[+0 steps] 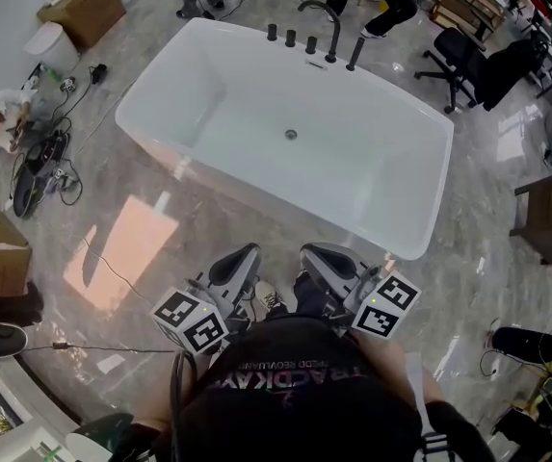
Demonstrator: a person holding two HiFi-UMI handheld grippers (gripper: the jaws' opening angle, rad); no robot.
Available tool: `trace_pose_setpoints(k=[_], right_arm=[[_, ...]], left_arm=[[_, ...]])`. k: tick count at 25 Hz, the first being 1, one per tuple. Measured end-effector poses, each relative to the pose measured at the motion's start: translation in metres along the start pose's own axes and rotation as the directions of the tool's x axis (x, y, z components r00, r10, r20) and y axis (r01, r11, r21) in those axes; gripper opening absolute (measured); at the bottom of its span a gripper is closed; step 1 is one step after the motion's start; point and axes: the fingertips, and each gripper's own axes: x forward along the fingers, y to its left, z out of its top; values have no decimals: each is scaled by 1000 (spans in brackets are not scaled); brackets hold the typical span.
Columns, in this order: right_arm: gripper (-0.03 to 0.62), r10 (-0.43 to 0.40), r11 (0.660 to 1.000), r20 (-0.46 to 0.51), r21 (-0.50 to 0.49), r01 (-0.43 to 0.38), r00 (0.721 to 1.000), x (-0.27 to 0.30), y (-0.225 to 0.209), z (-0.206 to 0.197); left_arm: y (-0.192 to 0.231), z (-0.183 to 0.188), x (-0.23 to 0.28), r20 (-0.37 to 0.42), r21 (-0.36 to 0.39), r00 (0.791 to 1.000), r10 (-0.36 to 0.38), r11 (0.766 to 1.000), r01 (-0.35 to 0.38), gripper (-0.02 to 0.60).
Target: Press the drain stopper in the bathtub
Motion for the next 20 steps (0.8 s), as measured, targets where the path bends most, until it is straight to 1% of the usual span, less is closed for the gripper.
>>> trace_pose_setpoints(k=[5, 11, 20], right_arm=[[11, -7, 1000, -4, 9, 7, 1000, -6, -8, 7], [11, 10, 1000, -2, -6, -10, 1000, 2, -19, 23], [11, 5, 1000, 2, 8, -5, 1000, -3, -51, 46]], left_arm=[[-5, 0, 11, -2, -11, 1000, -4, 1000, 4, 8], [2, 12, 21, 12, -6, 1000, 16, 1000, -16, 8], [4, 20, 56, -4, -2, 1000, 23, 1000, -23, 8]])
